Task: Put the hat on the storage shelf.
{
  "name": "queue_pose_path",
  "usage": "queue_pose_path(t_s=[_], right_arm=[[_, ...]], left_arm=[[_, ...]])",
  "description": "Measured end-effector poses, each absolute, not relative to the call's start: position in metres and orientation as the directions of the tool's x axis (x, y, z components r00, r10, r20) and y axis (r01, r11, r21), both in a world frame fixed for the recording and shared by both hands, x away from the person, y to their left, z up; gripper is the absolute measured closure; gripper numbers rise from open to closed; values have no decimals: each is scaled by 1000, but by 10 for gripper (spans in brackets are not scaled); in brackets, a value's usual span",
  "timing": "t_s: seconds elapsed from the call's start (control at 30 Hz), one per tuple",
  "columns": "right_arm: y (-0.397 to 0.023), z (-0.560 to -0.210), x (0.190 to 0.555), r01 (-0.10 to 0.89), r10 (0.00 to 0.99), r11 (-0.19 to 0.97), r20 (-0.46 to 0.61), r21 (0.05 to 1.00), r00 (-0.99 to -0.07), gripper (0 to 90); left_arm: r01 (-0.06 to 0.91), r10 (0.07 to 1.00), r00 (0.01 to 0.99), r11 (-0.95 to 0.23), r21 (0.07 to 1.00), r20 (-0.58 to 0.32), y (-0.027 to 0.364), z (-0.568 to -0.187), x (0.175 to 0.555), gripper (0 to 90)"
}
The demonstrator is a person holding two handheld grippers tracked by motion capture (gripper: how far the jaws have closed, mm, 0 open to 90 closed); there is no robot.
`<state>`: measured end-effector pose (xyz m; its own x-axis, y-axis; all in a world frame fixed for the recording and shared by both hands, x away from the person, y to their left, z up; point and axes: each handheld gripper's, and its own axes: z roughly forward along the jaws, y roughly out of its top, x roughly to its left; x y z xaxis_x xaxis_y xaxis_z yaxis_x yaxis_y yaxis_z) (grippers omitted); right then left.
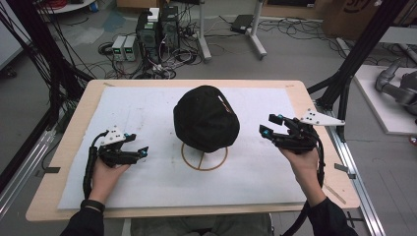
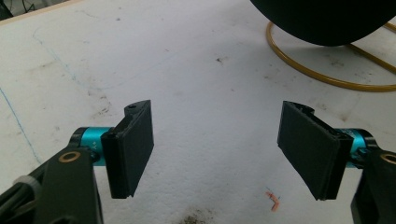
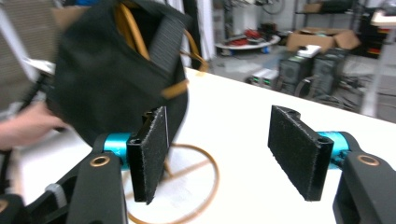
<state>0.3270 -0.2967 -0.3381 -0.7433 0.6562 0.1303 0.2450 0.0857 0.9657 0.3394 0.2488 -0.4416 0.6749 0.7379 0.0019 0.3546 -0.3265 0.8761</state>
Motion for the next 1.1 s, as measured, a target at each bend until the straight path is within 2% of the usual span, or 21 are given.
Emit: queue_pose_path(t_s=[0.03, 0.37, 1.1], right_arm=[[-302, -347, 330, 259, 692, 90, 126, 962, -711, 354], [-323, -390, 343, 336, 816, 43, 161, 941, -555, 303], [-347, -418, 348, 415, 896, 41, 150, 909, -418, 230]], left_arm=[[353, 740, 673, -326, 877, 4, 249, -441, 339, 267], [333, 753, 658, -290, 897, -1, 253, -435, 340, 254], [344, 787, 617, -252, 904, -15, 260, -432, 340, 202]])
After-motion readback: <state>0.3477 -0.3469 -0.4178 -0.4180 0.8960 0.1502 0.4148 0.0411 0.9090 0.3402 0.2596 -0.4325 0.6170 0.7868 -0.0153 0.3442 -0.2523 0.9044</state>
